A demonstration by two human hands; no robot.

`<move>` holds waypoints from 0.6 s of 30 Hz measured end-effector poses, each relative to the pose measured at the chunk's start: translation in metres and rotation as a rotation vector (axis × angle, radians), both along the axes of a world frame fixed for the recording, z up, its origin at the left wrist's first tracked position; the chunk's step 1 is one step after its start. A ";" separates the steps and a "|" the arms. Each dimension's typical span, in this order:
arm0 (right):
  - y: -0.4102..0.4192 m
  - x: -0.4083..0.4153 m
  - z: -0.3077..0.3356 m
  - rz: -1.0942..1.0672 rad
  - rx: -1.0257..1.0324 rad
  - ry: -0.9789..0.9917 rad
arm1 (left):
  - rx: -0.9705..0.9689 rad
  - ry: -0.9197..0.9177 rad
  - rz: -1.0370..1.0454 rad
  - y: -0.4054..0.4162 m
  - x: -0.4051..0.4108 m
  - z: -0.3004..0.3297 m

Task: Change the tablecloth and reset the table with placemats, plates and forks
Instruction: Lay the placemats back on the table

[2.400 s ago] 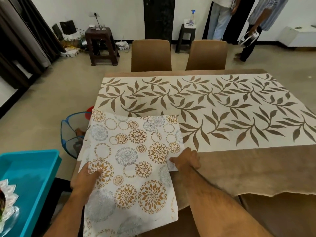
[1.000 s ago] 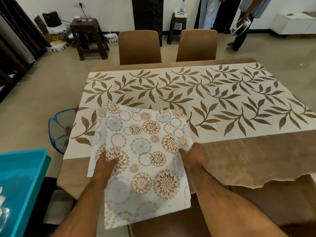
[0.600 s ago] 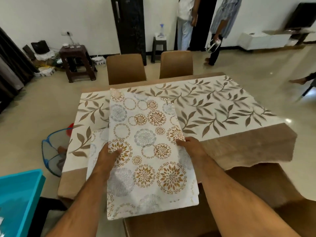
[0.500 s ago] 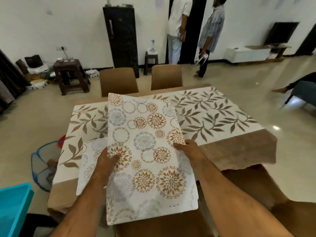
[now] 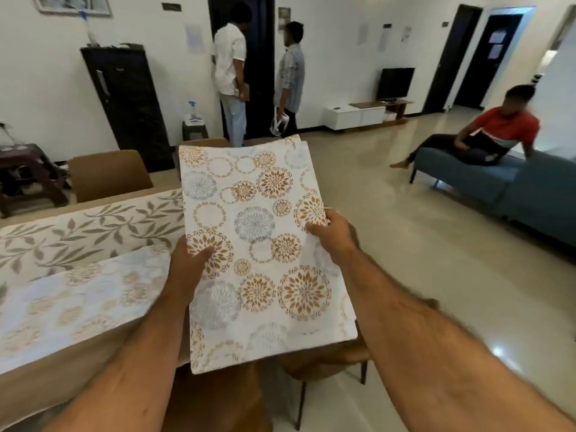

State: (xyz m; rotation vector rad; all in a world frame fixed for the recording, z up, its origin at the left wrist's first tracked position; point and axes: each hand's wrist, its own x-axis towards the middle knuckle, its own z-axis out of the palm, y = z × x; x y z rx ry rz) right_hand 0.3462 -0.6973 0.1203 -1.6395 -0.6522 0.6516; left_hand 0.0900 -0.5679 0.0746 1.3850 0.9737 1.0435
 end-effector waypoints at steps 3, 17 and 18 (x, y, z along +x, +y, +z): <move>-0.046 0.058 0.010 -0.084 -0.039 -0.059 | -0.054 -0.037 -0.050 -0.038 0.063 0.005; -0.054 0.247 -0.006 -0.178 -0.062 -0.063 | -0.181 -0.071 -0.115 -0.029 0.257 -0.015; -0.047 0.256 -0.009 -0.174 -0.064 -0.062 | -0.196 -0.068 -0.101 -0.022 0.264 -0.020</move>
